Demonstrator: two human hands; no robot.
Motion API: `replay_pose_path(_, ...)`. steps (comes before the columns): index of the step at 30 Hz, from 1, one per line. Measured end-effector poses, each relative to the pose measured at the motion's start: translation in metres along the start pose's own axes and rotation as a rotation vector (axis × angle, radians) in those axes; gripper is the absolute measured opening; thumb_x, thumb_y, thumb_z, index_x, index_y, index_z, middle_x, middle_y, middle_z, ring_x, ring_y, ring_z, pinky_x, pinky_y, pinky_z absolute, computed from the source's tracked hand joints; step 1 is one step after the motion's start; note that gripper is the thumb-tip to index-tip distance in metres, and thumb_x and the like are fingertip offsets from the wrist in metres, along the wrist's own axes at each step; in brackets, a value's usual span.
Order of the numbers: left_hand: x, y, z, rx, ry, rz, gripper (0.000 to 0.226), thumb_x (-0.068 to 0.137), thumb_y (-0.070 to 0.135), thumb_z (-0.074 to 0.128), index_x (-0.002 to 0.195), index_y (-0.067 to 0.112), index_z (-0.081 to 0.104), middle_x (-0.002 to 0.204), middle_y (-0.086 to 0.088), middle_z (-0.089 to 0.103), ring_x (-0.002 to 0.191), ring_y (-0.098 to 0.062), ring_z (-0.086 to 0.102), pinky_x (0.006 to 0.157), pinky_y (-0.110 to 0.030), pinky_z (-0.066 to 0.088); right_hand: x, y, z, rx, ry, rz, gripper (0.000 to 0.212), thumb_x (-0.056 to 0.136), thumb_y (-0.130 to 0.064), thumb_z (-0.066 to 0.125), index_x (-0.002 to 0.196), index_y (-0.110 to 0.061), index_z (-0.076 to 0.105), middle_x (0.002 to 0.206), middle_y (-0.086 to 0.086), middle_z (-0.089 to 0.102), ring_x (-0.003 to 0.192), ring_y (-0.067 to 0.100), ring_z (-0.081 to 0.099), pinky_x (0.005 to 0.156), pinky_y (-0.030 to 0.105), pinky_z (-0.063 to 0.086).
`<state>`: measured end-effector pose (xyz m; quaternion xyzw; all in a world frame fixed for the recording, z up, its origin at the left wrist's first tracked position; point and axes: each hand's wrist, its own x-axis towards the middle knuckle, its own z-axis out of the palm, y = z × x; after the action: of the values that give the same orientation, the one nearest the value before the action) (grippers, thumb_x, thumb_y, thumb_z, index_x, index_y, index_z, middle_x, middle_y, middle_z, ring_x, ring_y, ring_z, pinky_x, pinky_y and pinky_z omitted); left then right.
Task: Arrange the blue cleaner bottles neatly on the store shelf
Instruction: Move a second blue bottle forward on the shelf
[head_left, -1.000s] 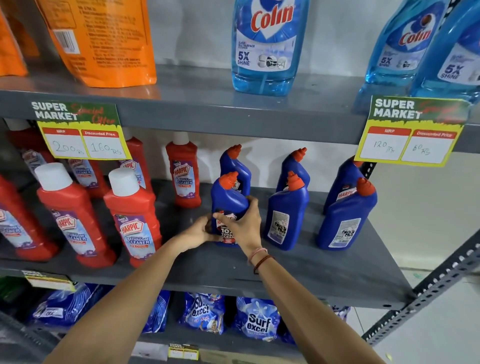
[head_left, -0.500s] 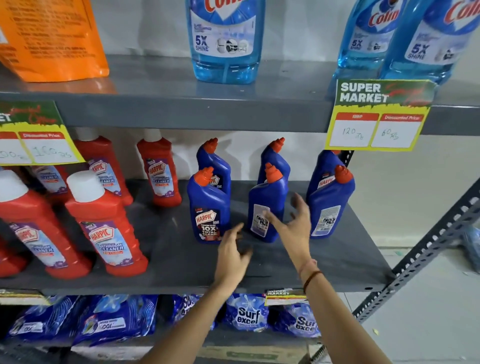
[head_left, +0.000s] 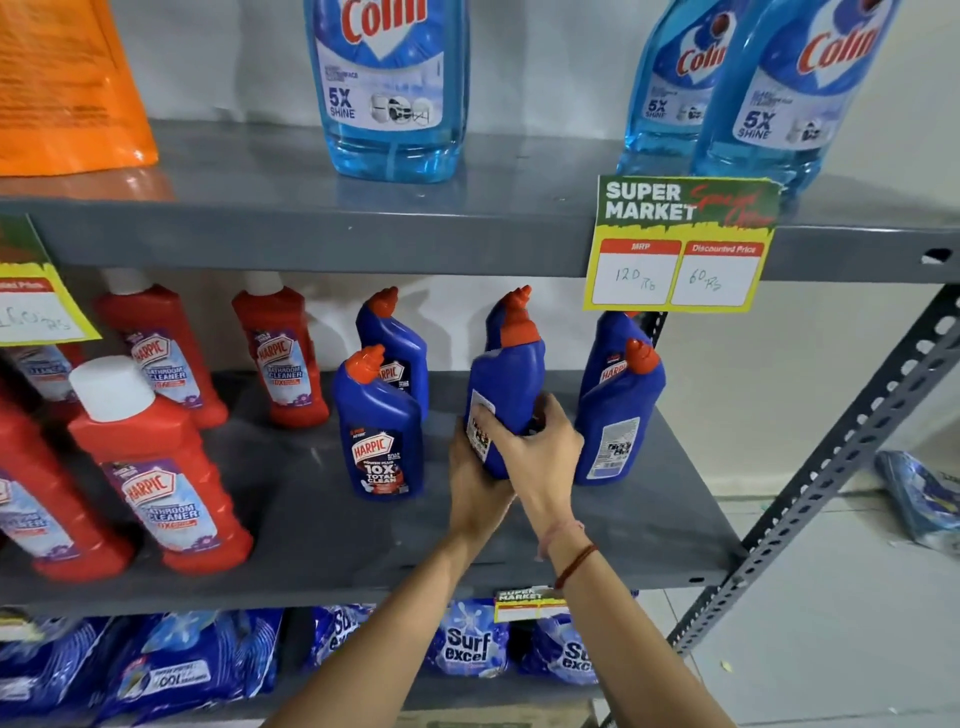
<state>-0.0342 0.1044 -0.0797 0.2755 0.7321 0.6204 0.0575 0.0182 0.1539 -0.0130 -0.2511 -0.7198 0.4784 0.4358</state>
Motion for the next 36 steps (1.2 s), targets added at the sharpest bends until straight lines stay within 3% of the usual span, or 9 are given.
replay_pose_path(4, 0.016, 0.013, -0.014, -0.019, -0.294, 0.013, 0.047, 0.081, 0.008, 0.065, 0.123, 0.014, 0.047, 0.107, -0.002, 0.065, 0.102, -0.014, 0.064, 0.077, -0.017, 0.054, 0.020, 0.007, -0.020, 0.197, -0.284, 0.109, 0.081, 0.061, -0.044, 0.080, 0.131, -0.025, 0.043, 0.123, -0.015, 0.053, 0.107, -0.007, 0.053, 0.082, 0.008, 0.047)
replay_pose_path(6, 0.021, 0.017, -0.021, -0.027, -0.336, -0.064, 0.042, 0.079, 0.012, 0.068, 0.117, 0.017, 0.049, 0.097, 0.006, 0.066, 0.095, -0.010, 0.063, 0.072, -0.008, 0.050, 0.032, 0.018, -0.025, 0.299, -0.396, 0.186, 0.075, 0.069, -0.027, 0.080, 0.132, -0.019, 0.040, 0.121, -0.006, 0.058, 0.108, 0.007, 0.059, 0.083, 0.018, 0.053)
replay_pose_path(12, 0.034, 0.017, -0.025, 0.227, -0.420, -0.078, 0.044, 0.079, 0.026, 0.070, 0.116, 0.011, 0.054, 0.098, -0.003, 0.065, 0.095, -0.018, 0.061, 0.074, -0.022, 0.044, 0.037, 0.050, -0.018, 0.204, -0.281, 0.193, 0.070, 0.066, -0.016, 0.085, 0.120, -0.015, 0.041, 0.115, 0.009, 0.063, 0.098, 0.010, 0.063, 0.074, 0.016, 0.056)
replay_pose_path(17, 0.032, 0.008, -0.015, 0.215, -0.343, -0.186, 0.028, 0.078, 0.006, 0.067, 0.105, 0.005, 0.061, 0.098, -0.010, 0.068, 0.093, -0.023, 0.064, 0.079, -0.029, 0.054, 0.024, 0.066, -0.007, 0.074, -0.186, 0.137, 0.084, 0.056, -0.025, 0.091, 0.122, -0.015, 0.041, 0.114, 0.006, 0.057, 0.098, 0.008, 0.059, 0.074, 0.008, 0.050)
replay_pose_path(21, 0.030, -0.003, -0.010, 0.251, -0.329, -0.212, 0.024, 0.082, -0.004, 0.059, 0.106, -0.002, 0.059, 0.096, -0.010, 0.062, 0.083, -0.019, 0.061, 0.057, -0.007, 0.049, 0.014, 0.080, 0.004, -0.023, -0.120, 0.146, 0.090, 0.052, -0.038, 0.090, 0.124, -0.015, 0.041, 0.115, 0.007, 0.052, 0.107, 0.021, 0.054, 0.092, 0.035, 0.051)
replay_pose_path(26, 0.030, -0.008, -0.008, 0.264, -0.285, -0.173, 0.028, 0.085, -0.001, 0.054, 0.114, -0.001, 0.053, 0.115, -0.018, 0.059, 0.111, -0.033, 0.054, 0.076, -0.025, 0.054, 0.013, 0.085, 0.003, -0.067, -0.052, 0.179, 0.086, 0.060, -0.032, 0.088, 0.128, -0.007, 0.040, 0.117, 0.012, 0.049, 0.112, 0.028, 0.049, 0.100, 0.045, 0.044)
replay_pose_path(30, 0.023, -0.021, -0.005, 0.334, -0.238, -0.208, 0.046, 0.075, 0.018, 0.073, 0.116, 0.008, 0.055, 0.114, -0.012, 0.066, 0.108, -0.027, 0.060, 0.087, -0.034, 0.047, 0.008, 0.088, -0.012, -0.094, -0.133, 0.193, 0.080, 0.069, -0.021, 0.083, 0.134, -0.006, 0.038, 0.125, 0.011, 0.051, 0.118, 0.024, 0.051, 0.101, 0.036, 0.045)
replay_pose_path(34, -0.005, -0.029, 0.003, 0.305, 0.013, -0.090, 0.052, 0.074, 0.015, 0.074, 0.121, 0.009, 0.052, 0.117, -0.012, 0.063, 0.107, -0.023, 0.058, 0.093, -0.035, 0.045, -0.009, 0.085, -0.043, -0.090, -0.056, 0.093, 0.043, 0.079, -0.018, 0.074, 0.116, -0.015, 0.052, 0.099, -0.011, 0.059, 0.094, 0.011, 0.059, 0.078, 0.012, 0.048)
replay_pose_path(36, -0.021, -0.025, 0.013, 0.257, 0.098, 0.033, 0.048, 0.074, 0.006, 0.072, 0.118, 0.009, 0.054, 0.110, -0.007, 0.061, 0.100, -0.018, 0.058, 0.090, -0.033, 0.048, -0.009, 0.086, -0.061, -0.068, 0.084, 0.065, 0.033, 0.081, -0.019, 0.073, 0.110, -0.017, 0.056, 0.096, -0.013, 0.057, 0.092, 0.014, 0.061, 0.075, 0.021, 0.054)
